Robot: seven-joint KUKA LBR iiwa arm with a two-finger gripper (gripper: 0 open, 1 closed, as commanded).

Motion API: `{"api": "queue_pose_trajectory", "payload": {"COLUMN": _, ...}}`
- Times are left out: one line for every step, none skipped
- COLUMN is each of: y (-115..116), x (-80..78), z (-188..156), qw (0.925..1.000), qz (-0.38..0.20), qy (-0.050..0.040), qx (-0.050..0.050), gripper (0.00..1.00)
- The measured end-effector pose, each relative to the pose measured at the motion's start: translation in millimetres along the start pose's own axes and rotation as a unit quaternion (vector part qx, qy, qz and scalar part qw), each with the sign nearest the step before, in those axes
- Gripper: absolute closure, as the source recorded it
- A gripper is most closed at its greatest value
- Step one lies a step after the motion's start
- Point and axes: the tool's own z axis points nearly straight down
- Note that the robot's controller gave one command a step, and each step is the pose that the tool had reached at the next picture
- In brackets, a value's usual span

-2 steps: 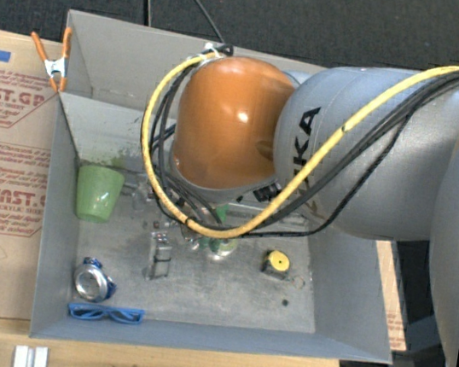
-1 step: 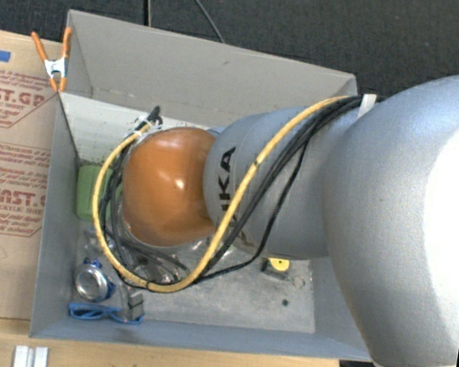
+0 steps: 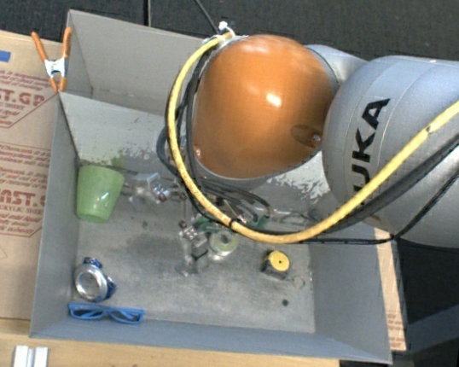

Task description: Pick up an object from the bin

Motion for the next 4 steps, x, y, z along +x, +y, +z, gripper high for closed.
{"api": "queue_pose_trajectory", "payload": {"y": 27.4, "x": -10.3, "z": 120.6, "qw": 0.9986, "qz": 0.052, "qy": 0.0082, "qx": -0.004, "gripper": 0.00}}
{"api": "queue_pose_trajectory", "payload": {"y": 27.1, "x": -15.4, "z": 226.7, "qw": 0.9991, "qz": -0.042, "qy": 0.0058, "qx": -0.003, "gripper": 0.00}}
{"api": "queue_pose_trajectory", "payload": {"y": 26.8, "x": -16.5, "z": 223.9, "qw": 0.9991, "qz": -0.041, "qy": 0.0040, "qx": -0.002, "gripper": 1.00}}
{"api": "queue_pose_trajectory", "payload": {"y": 15.9, "x": -28.4, "z": 105.8, "qw": 0.9997, "qz": -0.025, "qy": 0.0002, "qx": -0.001, "gripper": 1.00}}
